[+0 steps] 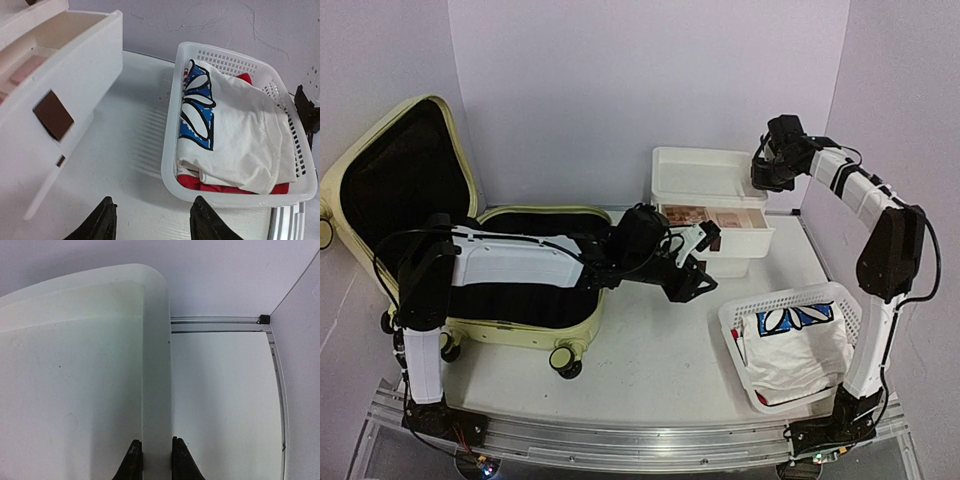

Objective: Open, take out, and arrange the luggage

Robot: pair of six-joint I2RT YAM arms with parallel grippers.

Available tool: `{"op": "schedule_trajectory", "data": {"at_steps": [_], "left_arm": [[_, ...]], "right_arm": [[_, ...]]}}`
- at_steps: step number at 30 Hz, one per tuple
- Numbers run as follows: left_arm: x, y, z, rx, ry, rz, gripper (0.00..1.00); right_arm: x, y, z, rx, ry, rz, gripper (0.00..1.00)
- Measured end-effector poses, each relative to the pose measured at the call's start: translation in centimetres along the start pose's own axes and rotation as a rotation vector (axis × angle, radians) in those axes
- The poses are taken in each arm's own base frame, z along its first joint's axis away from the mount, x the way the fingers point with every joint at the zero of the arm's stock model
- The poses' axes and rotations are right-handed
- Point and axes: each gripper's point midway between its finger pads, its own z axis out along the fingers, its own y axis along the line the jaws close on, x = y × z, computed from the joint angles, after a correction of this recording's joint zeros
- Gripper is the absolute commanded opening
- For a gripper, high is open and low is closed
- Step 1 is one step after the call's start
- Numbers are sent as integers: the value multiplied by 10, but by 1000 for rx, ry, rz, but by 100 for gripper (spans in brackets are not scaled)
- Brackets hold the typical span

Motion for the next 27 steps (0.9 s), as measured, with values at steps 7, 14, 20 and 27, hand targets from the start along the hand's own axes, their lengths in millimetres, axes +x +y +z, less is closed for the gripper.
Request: {"op": "schedule_trajectory", "data": {"at_steps": [7,14,20,27], "left_arm": [[-31,32,28,-133,-71,33,47],[-43,70,41,-253,-104,31,57],[-50,114,50,-325,-138,13,65],[-51,119,53,-316,-134,5,83]], "right_arm": [[17,4,-16,-20,44,27,0],[20,5,-19,-27,47,54,0],[24,9,-23,-33,60,84,0],[22,9,-23,-24,51,137,0]]}}
